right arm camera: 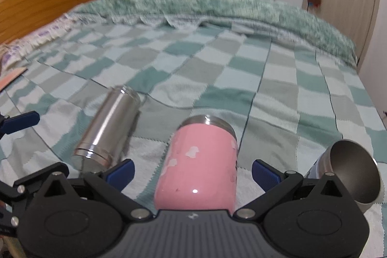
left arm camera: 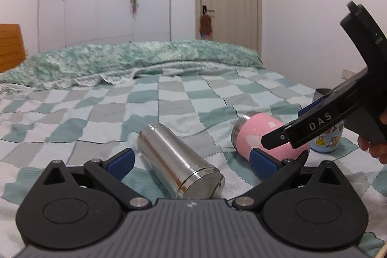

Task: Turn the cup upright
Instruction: 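Move the right gripper down onto the lying pink cup and close it, then lift the pink cup with the right gripper and rotate it upright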

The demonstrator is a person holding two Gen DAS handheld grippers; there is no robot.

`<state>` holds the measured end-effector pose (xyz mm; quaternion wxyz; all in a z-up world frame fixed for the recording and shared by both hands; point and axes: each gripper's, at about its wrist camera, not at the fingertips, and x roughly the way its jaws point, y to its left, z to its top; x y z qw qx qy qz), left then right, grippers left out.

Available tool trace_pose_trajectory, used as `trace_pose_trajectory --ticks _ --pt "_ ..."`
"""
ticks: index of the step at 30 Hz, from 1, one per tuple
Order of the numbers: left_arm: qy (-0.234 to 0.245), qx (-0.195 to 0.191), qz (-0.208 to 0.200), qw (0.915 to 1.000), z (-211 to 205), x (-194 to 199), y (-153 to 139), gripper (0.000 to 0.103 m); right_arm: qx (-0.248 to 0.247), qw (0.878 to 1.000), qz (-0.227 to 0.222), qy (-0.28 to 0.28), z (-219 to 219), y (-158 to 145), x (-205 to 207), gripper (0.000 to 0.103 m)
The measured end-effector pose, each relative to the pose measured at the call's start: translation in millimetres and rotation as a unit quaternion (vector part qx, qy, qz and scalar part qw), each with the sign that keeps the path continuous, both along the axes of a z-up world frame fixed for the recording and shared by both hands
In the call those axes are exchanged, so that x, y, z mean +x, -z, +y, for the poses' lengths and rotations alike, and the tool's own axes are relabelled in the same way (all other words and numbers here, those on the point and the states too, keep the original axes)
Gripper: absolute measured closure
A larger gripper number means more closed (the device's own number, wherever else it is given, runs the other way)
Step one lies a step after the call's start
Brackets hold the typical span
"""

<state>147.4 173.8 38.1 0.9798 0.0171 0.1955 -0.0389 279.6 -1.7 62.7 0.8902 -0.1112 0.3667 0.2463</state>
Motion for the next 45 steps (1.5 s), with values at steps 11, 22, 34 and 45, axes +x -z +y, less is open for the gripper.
trace_pose_trajectory --ticks 11,22,34,45 --pt "0.022 0.004 0.025 0.9994 5.1 30.3 13.9 0.000 -0.028 0.998 0.051 0.026 8.5 20.4 28.3 0.000" --pt "0.028 0.005 0.032 0.9991 4.6 31.5 18.2 0.000 -0.021 0.993 0.112 0.030 13.0 38.6 45.7 0.018" --pt "0.022 0.002 0.020 0.9995 2.2 1.3 -1.2 0.000 0.030 0.992 0.120 0.027 -6.2 21.3 14.3 0.018" --pt "0.031 0.004 0.012 0.9994 -6.2 -59.9 -15.4 0.000 0.059 0.991 0.117 0.036 -23.7 2.7 -61.2 0.018"
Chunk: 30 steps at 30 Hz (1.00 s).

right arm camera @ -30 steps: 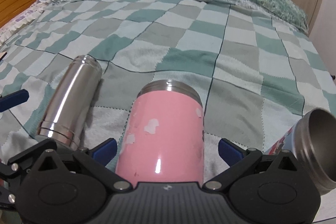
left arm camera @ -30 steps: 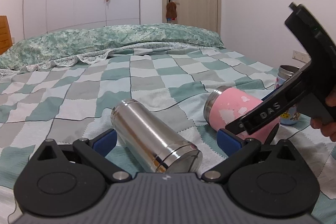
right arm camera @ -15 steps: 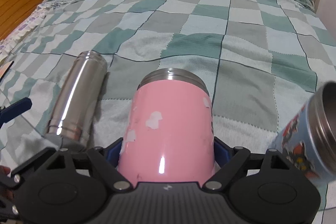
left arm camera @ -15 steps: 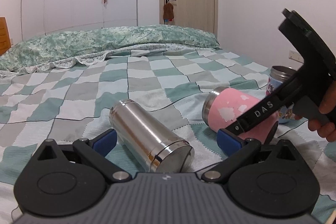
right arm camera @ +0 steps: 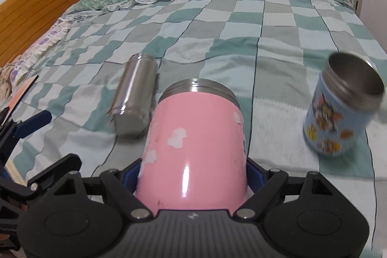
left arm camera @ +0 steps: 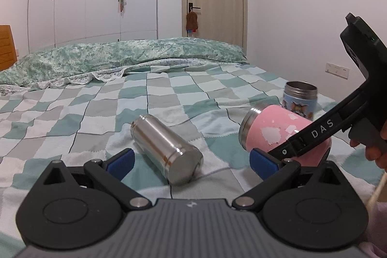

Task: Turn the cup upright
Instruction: 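Lift the pink cup with the right gripper and rotate it upright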

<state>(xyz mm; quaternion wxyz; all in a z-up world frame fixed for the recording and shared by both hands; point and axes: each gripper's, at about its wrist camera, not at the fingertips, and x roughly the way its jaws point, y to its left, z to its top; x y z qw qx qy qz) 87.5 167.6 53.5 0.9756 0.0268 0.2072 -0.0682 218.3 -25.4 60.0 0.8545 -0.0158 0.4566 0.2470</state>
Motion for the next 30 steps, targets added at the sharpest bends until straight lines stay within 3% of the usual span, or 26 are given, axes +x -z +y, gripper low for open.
trace_pose_trajectory --ticks 11,22,23,24,25,30 --pt "-0.007 -0.007 0.015 0.9998 -1.7 -54.0 11.2 0.000 0.003 0.999 0.014 0.038 -10.2 27.0 -67.2 0.018" --pt "-0.020 0.001 0.024 0.9995 -11.1 -74.1 11.5 0.000 -0.004 0.998 0.006 0.059 -6.8 35.3 -74.9 0.018" --pt "-0.021 0.002 0.025 0.9995 -12.4 -74.6 10.2 0.000 -0.001 0.998 0.008 0.055 -8.5 34.7 -74.2 0.015" --pt "-0.022 0.004 0.025 0.9994 -14.3 -75.4 8.9 0.000 0.004 0.999 0.011 0.051 -10.7 34.1 -74.0 0.003" --pt "-0.022 0.005 0.026 0.9994 -16.7 -75.9 7.1 0.000 0.011 0.999 0.012 0.045 -14.4 32.0 -73.8 0.000" --pt "-0.014 0.016 0.025 0.9995 -36.2 -77.6 -4.5 0.000 0.053 0.998 -0.029 0.032 -51.4 7.9 -77.0 0.000"
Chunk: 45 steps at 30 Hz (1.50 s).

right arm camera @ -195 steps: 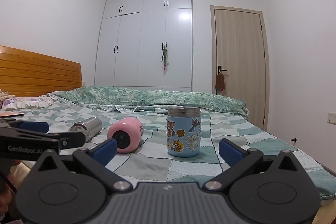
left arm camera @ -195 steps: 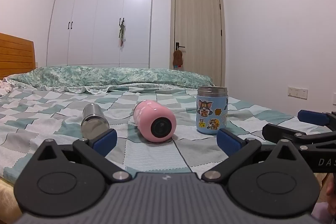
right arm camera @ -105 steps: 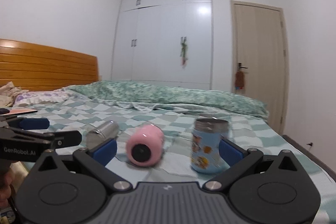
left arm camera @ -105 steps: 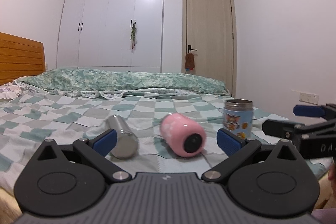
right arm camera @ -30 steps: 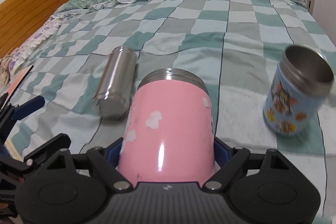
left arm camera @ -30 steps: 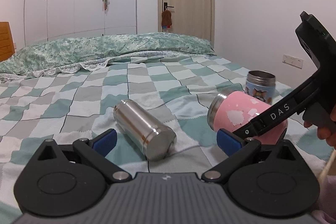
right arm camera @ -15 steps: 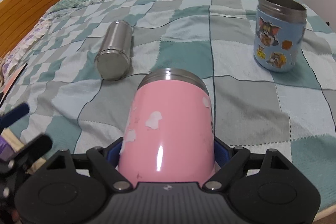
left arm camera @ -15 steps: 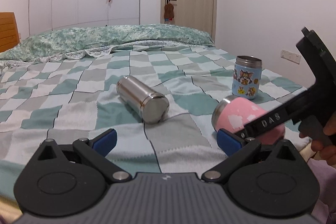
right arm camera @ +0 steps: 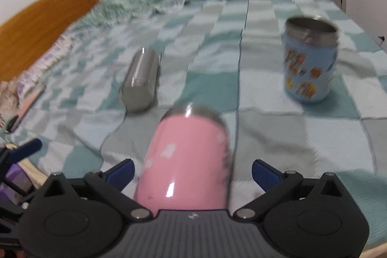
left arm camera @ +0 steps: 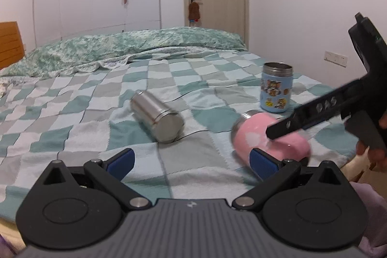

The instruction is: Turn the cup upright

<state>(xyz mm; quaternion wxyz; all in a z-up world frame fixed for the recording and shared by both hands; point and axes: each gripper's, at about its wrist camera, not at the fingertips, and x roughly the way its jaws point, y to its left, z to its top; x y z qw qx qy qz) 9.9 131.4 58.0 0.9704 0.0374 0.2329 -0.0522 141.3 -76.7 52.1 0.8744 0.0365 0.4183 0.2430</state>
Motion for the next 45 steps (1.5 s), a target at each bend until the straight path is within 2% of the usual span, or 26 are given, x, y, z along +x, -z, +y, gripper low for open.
trace_pose_trajectory --ticks 4,9,14,18,27,34,45 --pt "0.008 0.010 0.001 0.9999 -27.7 4.0 -11.1 0.000 0.015 0.999 -0.033 -0.015 -35.5 -14.5 1.9 0.000" --pt "-0.002 0.016 0.016 0.9997 -70.9 22.8 -19.8 0.000 -0.013 0.996 -0.075 -0.037 -75.5 -17.8 7.4 0.000" --pt "-0.029 -0.006 0.076 0.9967 -103.2 57.4 -19.5 0.000 -0.046 0.990 -0.115 -0.068 -104.8 -17.9 16.1 0.000" --pt "-0.060 0.008 0.119 0.9911 -121.6 81.5 -12.5 0.000 -0.057 0.984 -0.137 -0.094 -121.3 -16.2 22.5 0.000" --pt "-0.088 0.005 0.220 0.9715 -138.1 133.6 2.5 0.000 -0.071 0.980 -0.135 -0.127 -141.1 7.6 44.8 0.000" --pt "-0.107 0.028 0.264 0.9583 -142.1 158.3 13.0 0.000 -0.052 0.980 -0.125 -0.144 -147.1 24.2 60.9 0.000" --pt "-0.122 0.019 0.310 0.9428 -136.8 180.2 23.9 0.000 -0.035 0.976 -0.130 -0.172 -140.2 33.1 70.3 0.000"
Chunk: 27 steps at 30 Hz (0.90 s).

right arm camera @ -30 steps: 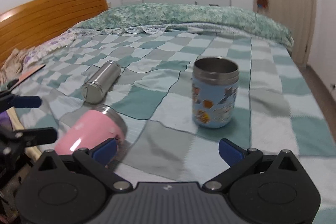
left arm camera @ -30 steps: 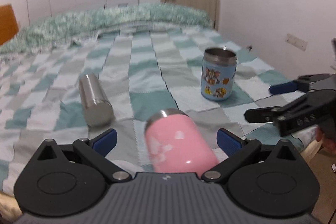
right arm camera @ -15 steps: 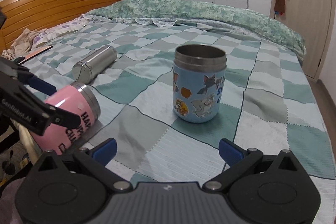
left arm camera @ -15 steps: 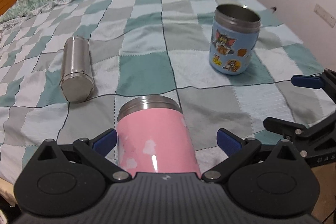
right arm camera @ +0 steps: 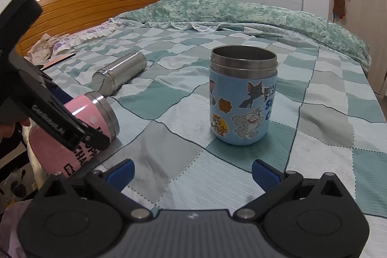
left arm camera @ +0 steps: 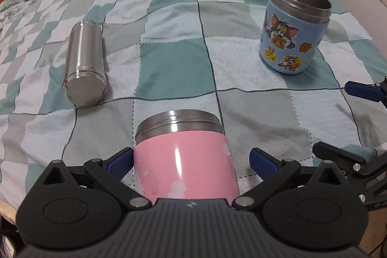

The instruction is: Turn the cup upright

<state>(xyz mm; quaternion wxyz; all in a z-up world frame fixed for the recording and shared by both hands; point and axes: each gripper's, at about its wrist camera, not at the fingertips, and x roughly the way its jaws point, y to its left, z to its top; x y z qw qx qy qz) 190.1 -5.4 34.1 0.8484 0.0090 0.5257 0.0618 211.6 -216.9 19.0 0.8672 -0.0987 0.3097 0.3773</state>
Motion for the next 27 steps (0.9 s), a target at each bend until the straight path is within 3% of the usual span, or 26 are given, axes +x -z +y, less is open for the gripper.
trace_pose_trajectory --ticks 5,6,10,14,20,27 --pt "-0.007 -0.015 0.034 0.9993 6.6 7.5 9.4 0.006 0.001 1.000 0.002 0.000 1.1 1.7 1.2 0.000" --pt "-0.015 -0.021 0.040 0.9989 9.8 8.5 10.6 0.016 0.001 1.000 0.002 0.000 1.4 2.0 1.5 0.000" --pt "-0.017 -0.028 0.038 0.9987 14.5 5.9 9.0 0.016 0.000 1.000 0.002 0.001 2.2 1.9 1.2 0.000" --pt "0.001 -0.020 0.022 0.9995 10.1 -0.6 4.2 0.016 -0.002 1.000 0.000 0.003 3.3 1.2 -0.1 0.000" --pt "0.011 -0.041 -0.012 0.9990 13.3 -9.1 -8.5 0.017 0.001 1.000 -0.004 0.009 4.7 -2.6 -5.4 0.000" --pt "0.029 -0.069 -0.094 0.9928 19.5 -27.1 -38.0 0.018 0.018 0.999 -0.012 0.025 2.0 -9.2 -10.3 0.000"
